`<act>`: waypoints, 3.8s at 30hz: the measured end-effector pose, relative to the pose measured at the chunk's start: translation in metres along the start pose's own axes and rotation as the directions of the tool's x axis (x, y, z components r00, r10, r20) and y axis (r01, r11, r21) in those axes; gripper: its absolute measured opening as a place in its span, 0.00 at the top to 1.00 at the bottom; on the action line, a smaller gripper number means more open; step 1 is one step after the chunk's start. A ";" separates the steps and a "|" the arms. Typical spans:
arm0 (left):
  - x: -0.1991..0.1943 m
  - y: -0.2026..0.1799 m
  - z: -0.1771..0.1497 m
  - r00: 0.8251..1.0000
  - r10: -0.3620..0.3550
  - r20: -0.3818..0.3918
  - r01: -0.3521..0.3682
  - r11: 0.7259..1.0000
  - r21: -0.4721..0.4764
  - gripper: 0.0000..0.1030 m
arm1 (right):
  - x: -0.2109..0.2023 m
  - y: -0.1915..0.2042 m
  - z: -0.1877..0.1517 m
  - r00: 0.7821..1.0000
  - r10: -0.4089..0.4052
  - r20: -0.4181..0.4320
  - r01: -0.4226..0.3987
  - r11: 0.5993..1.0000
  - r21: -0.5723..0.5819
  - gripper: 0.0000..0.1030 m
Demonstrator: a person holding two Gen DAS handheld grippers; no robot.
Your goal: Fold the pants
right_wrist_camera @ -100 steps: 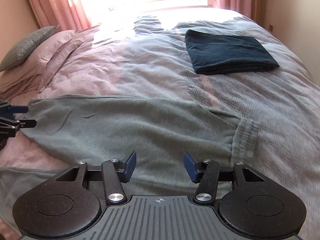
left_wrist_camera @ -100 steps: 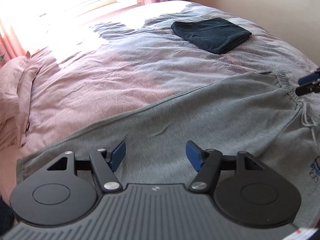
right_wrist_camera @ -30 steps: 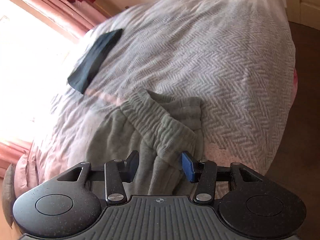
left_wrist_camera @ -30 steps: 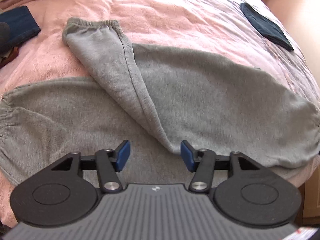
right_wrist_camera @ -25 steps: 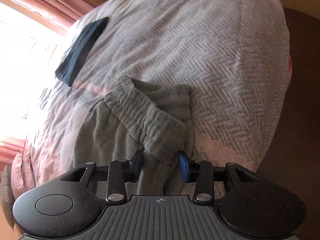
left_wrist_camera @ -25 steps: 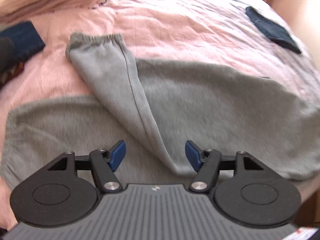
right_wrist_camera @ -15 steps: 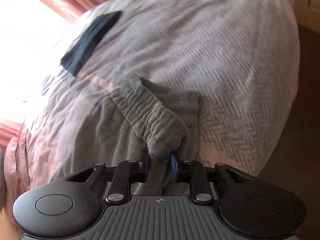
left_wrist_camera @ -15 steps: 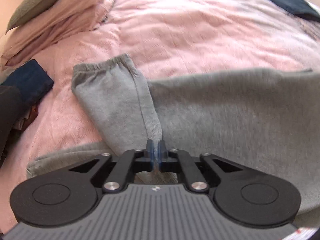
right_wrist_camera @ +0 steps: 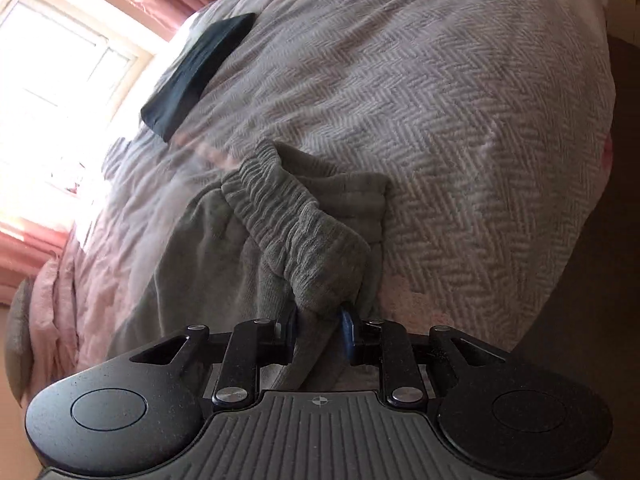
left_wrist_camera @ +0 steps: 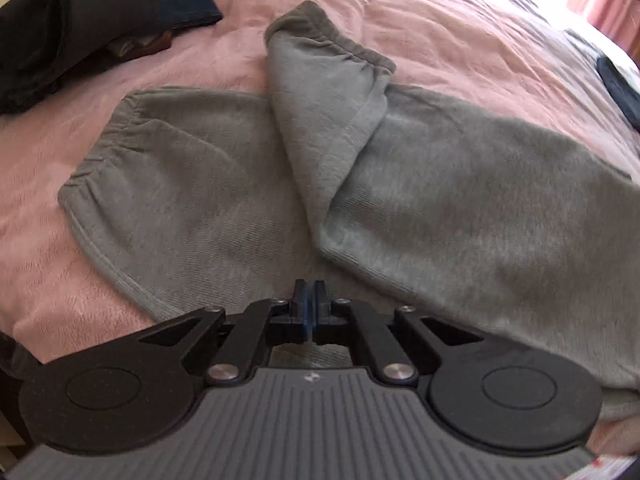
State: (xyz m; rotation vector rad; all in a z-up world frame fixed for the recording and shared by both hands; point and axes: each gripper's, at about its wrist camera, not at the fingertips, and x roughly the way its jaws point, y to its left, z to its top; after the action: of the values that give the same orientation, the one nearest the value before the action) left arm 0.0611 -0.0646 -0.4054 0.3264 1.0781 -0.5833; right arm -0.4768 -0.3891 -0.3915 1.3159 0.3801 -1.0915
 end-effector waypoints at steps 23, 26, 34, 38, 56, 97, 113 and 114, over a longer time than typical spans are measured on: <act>-0.039 -0.003 0.038 0.953 0.104 0.284 -0.146 0.981 0.130 0.94 | -0.028 0.022 0.011 0.993 0.070 0.099 -0.045 0.971 -0.235 0.87; -0.027 -0.004 0.004 0.963 0.151 0.221 -0.193 0.964 0.181 0.93 | -0.021 0.006 0.015 0.997 0.046 0.061 -0.032 0.979 -0.202 0.87; -0.027 -0.018 -0.022 0.959 0.231 0.162 -0.269 0.923 0.275 0.64 | 0.003 -0.012 0.011 0.998 -0.051 -0.025 0.046 0.986 -0.163 0.64; -0.052 -0.024 -0.001 0.941 0.221 0.258 -0.302 0.891 0.340 0.53 | -0.001 -0.011 0.013 0.997 -0.069 -0.027 0.064 0.987 -0.150 0.60; -0.009 0.038 0.083 0.930 0.121 0.347 -0.088 0.990 -0.109 0.94 | 0.018 0.010 0.007 0.988 -0.151 0.018 0.152 0.983 -0.104 0.60; -0.001 0.164 0.001 0.985 0.085 0.152 -0.012 0.906 -0.424 0.93 | -0.017 0.004 0.029 0.997 -0.050 0.053 0.055 0.992 -0.112 0.87; -0.065 0.026 -0.020 0.968 0.088 0.234 -0.109 0.991 0.078 0.70 | -0.030 0.097 -0.073 0.961 -0.117 0.252 0.261 0.694 -0.671 0.48; -0.061 0.011 -0.026 0.972 0.055 0.228 -0.084 0.989 0.118 0.70 | -0.023 0.104 -0.086 0.973 -0.087 0.216 0.219 0.657 -0.722 0.48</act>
State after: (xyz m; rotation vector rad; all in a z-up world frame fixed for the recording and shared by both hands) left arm 0.0276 -0.0251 -0.3632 0.3977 0.8106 -0.6121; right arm -0.3750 -0.3147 -0.3380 0.4532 0.7368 -1.0064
